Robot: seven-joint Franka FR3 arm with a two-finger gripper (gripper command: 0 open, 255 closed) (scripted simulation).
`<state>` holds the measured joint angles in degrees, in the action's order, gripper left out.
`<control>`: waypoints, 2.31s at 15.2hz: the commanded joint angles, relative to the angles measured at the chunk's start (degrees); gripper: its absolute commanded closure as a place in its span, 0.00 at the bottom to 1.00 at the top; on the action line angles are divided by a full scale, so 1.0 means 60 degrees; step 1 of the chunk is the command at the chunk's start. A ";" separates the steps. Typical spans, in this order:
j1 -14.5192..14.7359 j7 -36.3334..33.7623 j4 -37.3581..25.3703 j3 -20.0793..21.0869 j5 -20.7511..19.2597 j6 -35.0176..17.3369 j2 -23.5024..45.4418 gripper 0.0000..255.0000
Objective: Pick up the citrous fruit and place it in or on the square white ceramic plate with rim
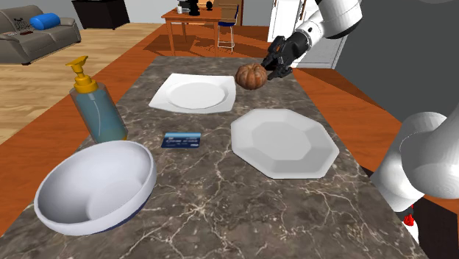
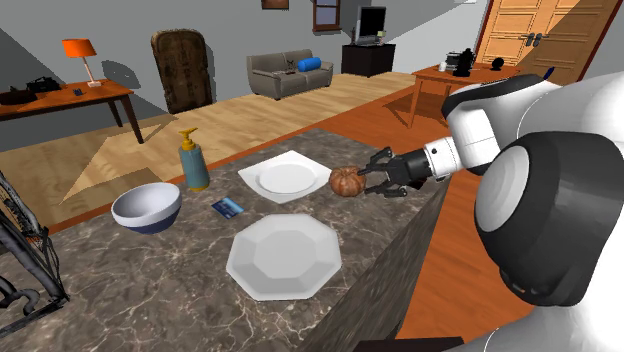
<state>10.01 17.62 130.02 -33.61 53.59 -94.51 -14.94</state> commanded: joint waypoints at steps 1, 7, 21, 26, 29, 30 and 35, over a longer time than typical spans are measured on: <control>-0.0002 -0.0204 -0.0116 0.0036 -0.0047 0.0077 -0.0095 1.00; -0.0009 -0.0611 -0.0401 0.0090 -0.0117 0.0261 -0.0278 1.00; 0.0400 -0.0046 -0.1061 -0.0330 -0.0523 0.0516 0.0672 0.00; 0.0604 -0.0013 -0.0564 0.0000 -0.0291 -0.0135 0.0568 0.00; 0.0603 -0.0013 -0.0564 0.0000 -0.0291 -0.0135 0.0568 0.00; 0.0603 -0.0013 -0.0564 0.0000 -0.0291 -0.0135 0.0568 0.00; 0.0603 -0.0013 -0.0565 0.0000 -0.0291 -0.0134 0.0568 1.00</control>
<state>13.61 17.54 126.58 -33.63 51.88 -95.30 -11.59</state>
